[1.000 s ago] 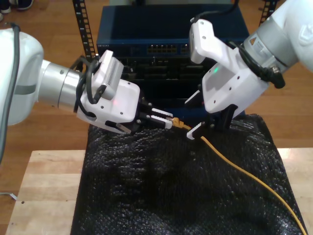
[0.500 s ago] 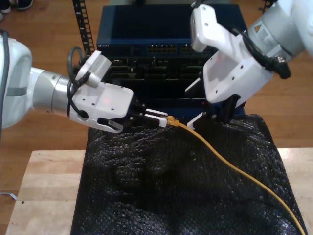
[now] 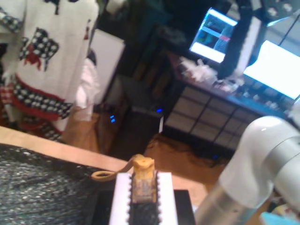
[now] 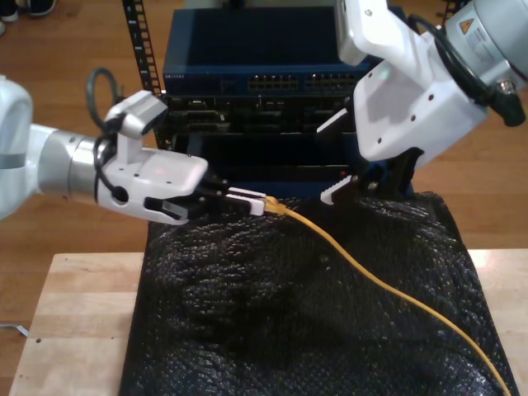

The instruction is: Grab the cable and plug it in

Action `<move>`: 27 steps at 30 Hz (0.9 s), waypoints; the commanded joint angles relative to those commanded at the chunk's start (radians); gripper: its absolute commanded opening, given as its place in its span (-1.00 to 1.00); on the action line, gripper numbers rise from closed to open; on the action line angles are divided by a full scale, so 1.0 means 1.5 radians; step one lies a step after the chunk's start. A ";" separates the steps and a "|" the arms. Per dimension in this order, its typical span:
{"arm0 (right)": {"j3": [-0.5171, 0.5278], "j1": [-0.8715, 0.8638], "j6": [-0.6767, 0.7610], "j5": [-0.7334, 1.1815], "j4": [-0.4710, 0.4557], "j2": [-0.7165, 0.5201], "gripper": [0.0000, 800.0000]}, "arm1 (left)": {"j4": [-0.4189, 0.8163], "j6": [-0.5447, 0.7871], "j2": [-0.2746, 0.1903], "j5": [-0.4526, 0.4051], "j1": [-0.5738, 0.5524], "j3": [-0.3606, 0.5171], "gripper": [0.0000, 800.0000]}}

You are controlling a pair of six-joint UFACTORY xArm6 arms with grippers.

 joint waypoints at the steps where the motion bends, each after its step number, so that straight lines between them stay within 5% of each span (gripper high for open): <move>1: -0.002 0.000 -0.003 0.000 0.000 0.000 0.99 | 0.000 -0.002 0.001 0.001 0.002 0.000 -1.00; 10: 0.005 0.002 -0.069 -0.001 0.002 -0.049 0.98 | -0.004 -0.059 0.037 0.090 0.026 -0.015 -0.99; 17: 0.027 0.007 -0.119 -0.011 0.004 -0.073 0.98 | -0.008 -0.063 0.047 0.103 0.028 -0.026 -0.99; 27: 0.123 0.069 -0.193 -0.176 0.031 -0.133 0.76 | -0.034 -0.063 0.070 0.133 0.041 -0.028 -0.99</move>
